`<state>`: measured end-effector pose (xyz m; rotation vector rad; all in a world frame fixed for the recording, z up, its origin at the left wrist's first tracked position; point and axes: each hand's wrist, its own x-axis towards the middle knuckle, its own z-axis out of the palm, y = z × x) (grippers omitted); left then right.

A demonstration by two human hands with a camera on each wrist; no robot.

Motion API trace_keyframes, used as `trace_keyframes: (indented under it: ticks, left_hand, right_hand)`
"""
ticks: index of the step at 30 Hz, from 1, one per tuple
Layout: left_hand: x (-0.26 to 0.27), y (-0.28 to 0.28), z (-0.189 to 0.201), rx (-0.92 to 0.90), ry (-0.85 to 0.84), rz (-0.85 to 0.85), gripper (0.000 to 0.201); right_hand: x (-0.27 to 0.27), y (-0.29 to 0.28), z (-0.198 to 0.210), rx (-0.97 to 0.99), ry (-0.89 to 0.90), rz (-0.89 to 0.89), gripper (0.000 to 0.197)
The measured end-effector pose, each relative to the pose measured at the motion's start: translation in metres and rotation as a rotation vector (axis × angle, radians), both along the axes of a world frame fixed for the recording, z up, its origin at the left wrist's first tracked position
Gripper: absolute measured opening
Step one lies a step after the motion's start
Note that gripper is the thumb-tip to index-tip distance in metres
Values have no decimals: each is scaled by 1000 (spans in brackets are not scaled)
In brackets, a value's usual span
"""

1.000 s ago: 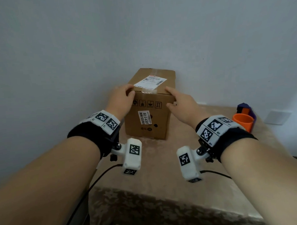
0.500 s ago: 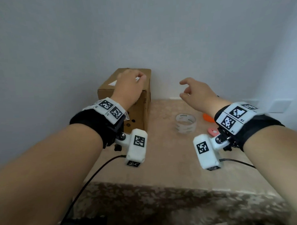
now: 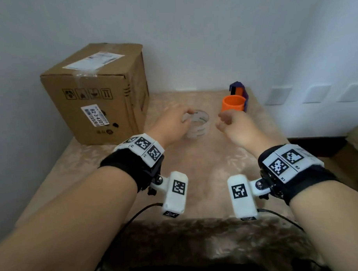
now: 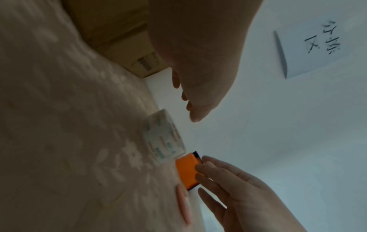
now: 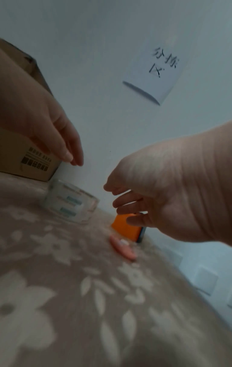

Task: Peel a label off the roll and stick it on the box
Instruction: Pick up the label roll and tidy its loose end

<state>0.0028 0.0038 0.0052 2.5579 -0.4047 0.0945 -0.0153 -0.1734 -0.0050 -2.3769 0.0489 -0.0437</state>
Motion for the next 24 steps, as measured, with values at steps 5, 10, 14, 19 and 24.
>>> trace_keyframes:
  ticks: [5,10,14,19,24]
  left_hand:
    - [14,-7,-27,261,51,-135,43]
    - [20,1,-26,236,43,-185,26]
    - [17,12,-22,9,117,-201,21]
    - [5,17,-12,-124,141,-132,25]
    - [-6,17,-6,-241,178,-100,27]
  right_hand:
    - [11,9,-11,10,77,42,69]
    - [17,25,-20,49,-11,150,69]
    - [19,30,-18,77,-74,84,68]
    - [14,37,-14,54,-142,75,58]
    - [4,42,-7,27,-187,112,49]
